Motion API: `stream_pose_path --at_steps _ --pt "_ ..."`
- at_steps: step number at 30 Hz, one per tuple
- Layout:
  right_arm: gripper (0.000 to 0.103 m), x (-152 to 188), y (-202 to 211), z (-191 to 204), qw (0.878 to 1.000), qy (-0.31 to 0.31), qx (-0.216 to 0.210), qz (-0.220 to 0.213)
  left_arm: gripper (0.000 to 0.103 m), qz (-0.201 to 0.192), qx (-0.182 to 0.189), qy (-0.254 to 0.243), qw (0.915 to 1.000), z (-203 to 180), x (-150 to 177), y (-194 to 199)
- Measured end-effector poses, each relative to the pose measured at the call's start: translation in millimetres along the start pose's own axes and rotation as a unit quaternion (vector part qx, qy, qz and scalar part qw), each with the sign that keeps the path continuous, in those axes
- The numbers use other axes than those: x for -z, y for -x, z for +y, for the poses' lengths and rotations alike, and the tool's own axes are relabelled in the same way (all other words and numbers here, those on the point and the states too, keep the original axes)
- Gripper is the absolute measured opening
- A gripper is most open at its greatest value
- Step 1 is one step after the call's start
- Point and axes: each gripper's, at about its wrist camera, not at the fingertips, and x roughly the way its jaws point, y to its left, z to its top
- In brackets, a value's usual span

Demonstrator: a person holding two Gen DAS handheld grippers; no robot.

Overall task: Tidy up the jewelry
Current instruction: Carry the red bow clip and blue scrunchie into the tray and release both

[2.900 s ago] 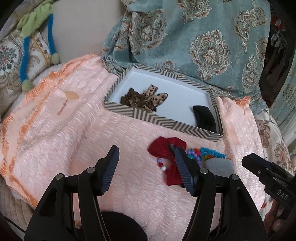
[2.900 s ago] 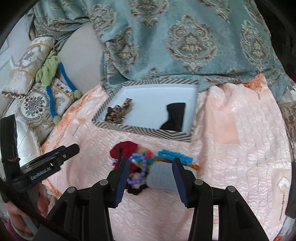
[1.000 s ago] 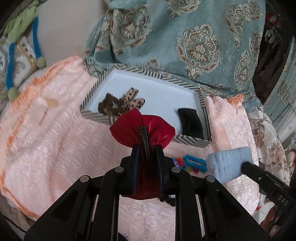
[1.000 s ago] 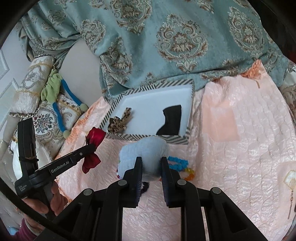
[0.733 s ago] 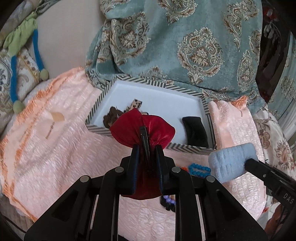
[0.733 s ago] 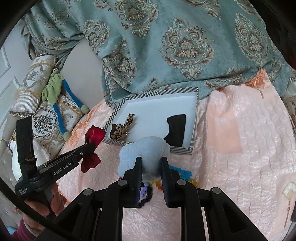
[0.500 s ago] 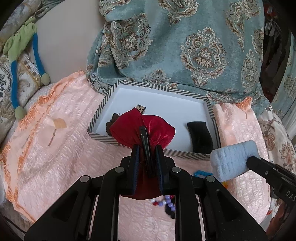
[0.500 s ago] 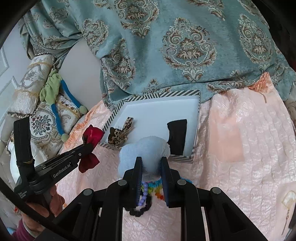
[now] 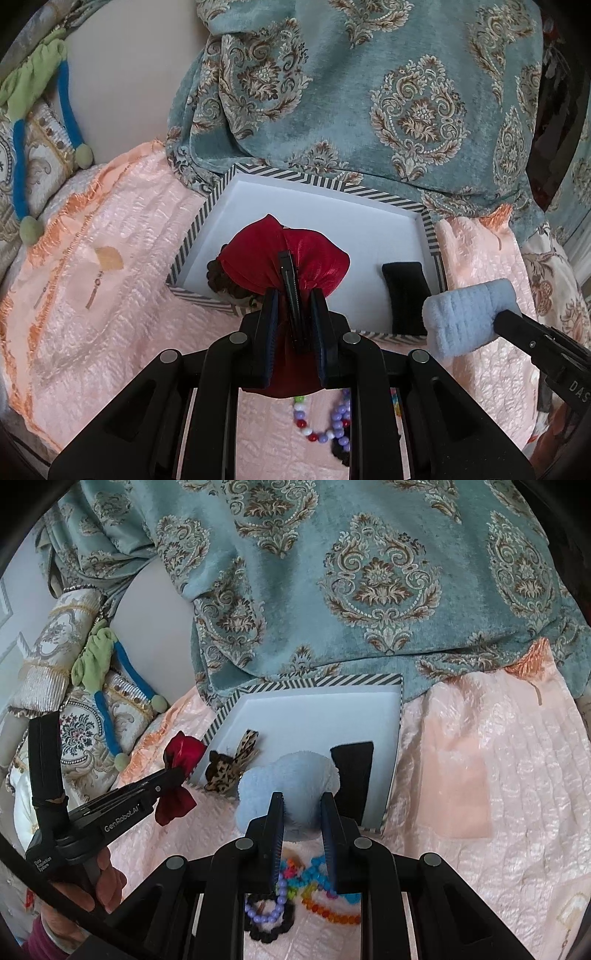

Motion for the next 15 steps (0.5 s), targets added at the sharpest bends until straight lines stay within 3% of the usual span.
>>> stream_pose_path --at_steps 15 --pt "0.018 -56 -74 -46 0.998 -0.055 0.02 -0.003 0.016 0.032 0.01 0.013 0.9993 -9 -34 -73"
